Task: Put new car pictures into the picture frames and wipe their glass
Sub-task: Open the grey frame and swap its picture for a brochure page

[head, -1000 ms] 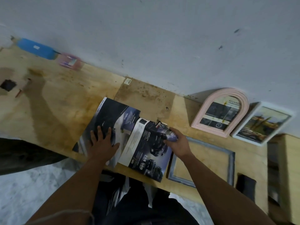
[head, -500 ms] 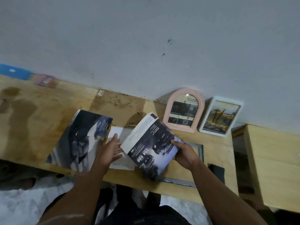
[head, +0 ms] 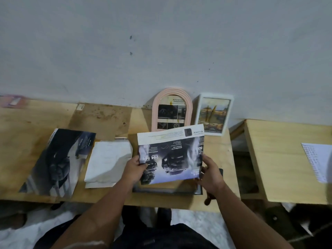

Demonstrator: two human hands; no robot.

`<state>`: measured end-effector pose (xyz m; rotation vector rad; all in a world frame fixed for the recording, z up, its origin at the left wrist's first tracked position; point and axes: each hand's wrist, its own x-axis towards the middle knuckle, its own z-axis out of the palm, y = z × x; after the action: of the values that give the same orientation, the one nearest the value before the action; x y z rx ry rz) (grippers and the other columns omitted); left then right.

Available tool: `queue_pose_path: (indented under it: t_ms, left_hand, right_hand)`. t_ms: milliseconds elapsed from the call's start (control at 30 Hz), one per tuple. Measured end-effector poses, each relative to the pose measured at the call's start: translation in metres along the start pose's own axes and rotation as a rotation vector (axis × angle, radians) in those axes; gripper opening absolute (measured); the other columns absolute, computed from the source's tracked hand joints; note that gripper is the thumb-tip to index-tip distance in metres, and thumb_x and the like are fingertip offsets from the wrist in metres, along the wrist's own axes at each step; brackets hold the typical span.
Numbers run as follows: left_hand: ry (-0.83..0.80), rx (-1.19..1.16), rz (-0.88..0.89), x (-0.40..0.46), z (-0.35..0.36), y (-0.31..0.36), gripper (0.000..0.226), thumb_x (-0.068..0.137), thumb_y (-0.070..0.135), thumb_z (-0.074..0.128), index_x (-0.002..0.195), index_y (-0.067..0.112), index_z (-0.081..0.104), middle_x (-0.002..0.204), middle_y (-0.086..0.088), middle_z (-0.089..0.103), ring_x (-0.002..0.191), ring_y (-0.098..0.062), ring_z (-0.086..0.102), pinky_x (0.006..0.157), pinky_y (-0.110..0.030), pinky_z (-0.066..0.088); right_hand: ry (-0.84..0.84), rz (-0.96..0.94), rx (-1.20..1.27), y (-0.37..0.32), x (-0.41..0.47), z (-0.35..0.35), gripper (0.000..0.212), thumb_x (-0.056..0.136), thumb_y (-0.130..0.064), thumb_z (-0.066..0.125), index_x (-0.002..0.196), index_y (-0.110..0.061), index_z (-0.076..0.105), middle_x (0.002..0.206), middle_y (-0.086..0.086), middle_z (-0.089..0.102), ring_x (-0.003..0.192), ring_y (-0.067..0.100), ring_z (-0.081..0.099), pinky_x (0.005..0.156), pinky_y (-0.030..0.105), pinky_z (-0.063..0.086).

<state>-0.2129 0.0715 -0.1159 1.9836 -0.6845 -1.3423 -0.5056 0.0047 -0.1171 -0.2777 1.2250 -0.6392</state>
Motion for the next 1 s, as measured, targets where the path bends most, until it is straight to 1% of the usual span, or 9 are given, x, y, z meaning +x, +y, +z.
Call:
queue_pose_path:
  t_ms: [100,167,300,400,467,533,667,833,1000]
  left_hand:
    - [0.029,0.177,0.024,0.002,0.003,-0.013,0.015,0.096,0.007,0.067,0.106,0.017,0.064,0.103,-0.006,0.073,0.097,-0.028,0.070,0.081,-0.036,0.054]
    - [0.064,0.272,0.017,0.002,0.005,-0.023,0.021,0.095,0.011,0.068,0.115,0.016,0.063,0.108,-0.010,0.073,0.101,-0.036,0.069,0.080,-0.037,0.051]
    - [0.126,0.378,0.024,-0.005,0.012,-0.037,0.043,0.095,0.010,0.068,0.137,0.015,0.059,0.118,-0.011,0.073,0.106,-0.030,0.068,0.086,-0.035,0.052]
    - [0.151,0.419,0.018,-0.005,0.015,-0.045,0.048,0.095,0.012,0.065,0.142,0.017,0.057,0.125,-0.011,0.070,0.111,-0.030,0.067,0.094,-0.037,0.051]
    - [0.158,0.467,0.039,-0.005,0.015,-0.049,0.050,0.095,0.015,0.064,0.144,0.017,0.056,0.134,-0.013,0.063,0.114,-0.032,0.065,0.099,-0.039,0.050]
    - [0.147,0.529,0.055,-0.005,0.014,-0.051,0.052,0.096,0.019,0.063,0.147,0.017,0.054,0.141,-0.014,0.054,0.117,-0.035,0.063,0.103,-0.042,0.049]
    - [0.120,0.630,0.061,-0.005,0.011,-0.054,0.057,0.096,0.026,0.064,0.150,0.018,0.049,0.151,-0.011,0.045,0.128,-0.034,0.055,0.109,-0.048,0.047]
    - [0.007,0.759,0.130,-0.007,0.006,-0.055,0.058,0.092,0.030,0.064,0.148,0.022,0.049,0.153,-0.007,0.040,0.129,-0.031,0.051,0.106,-0.045,0.049]
    - [-0.032,0.848,0.199,-0.009,-0.001,-0.055,0.055,0.094,0.033,0.063,0.146,0.023,0.049,0.150,-0.005,0.039,0.124,-0.028,0.050,0.101,-0.040,0.050]
  right_hand:
    - [0.161,-0.051,-0.269,0.004,0.005,-0.027,0.028,0.096,-0.024,0.069,0.108,0.001,0.068,0.115,0.027,0.071,0.099,0.039,0.071,0.083,0.051,0.058]
    - [0.240,-0.119,-0.481,0.006,0.007,-0.038,0.024,0.092,-0.015,0.076,0.096,0.007,0.067,0.104,0.030,0.073,0.085,0.035,0.073,0.072,0.042,0.060]
    - [0.312,-0.194,-0.926,0.011,0.008,-0.045,0.016,0.088,-0.024,0.081,0.084,-0.010,0.074,0.085,0.004,0.078,0.080,0.023,0.074,0.080,0.043,0.060]
    - [0.325,-0.212,-1.041,0.019,0.014,-0.045,0.023,0.086,-0.029,0.082,0.084,-0.008,0.072,0.083,0.003,0.077,0.078,0.021,0.073,0.076,0.042,0.059]
    - [0.338,-0.226,-1.064,0.021,0.017,-0.042,0.025,0.086,-0.029,0.082,0.089,-0.007,0.071,0.088,0.004,0.077,0.083,0.021,0.073,0.075,0.040,0.059]
    - [0.330,-0.245,-1.075,0.023,0.016,-0.036,0.030,0.087,-0.032,0.081,0.104,-0.011,0.068,0.103,0.004,0.078,0.088,0.019,0.072,0.074,0.034,0.058]
    - [0.332,-0.299,-1.306,0.024,0.013,-0.027,0.063,0.089,-0.046,0.075,0.138,-0.022,0.045,0.123,0.004,0.072,0.106,0.028,0.070,0.072,0.033,0.051]
    - [0.272,-0.339,-1.700,0.032,0.016,-0.026,0.073,0.093,-0.063,0.058,0.153,-0.035,0.028,0.133,0.008,0.046,0.106,0.032,0.067,0.079,0.044,0.061]
    - [0.241,-0.311,-1.774,0.034,0.020,-0.027,0.069,0.096,-0.056,0.059,0.156,-0.035,0.031,0.129,0.009,0.037,0.111,0.033,0.061,0.083,0.046,0.061]
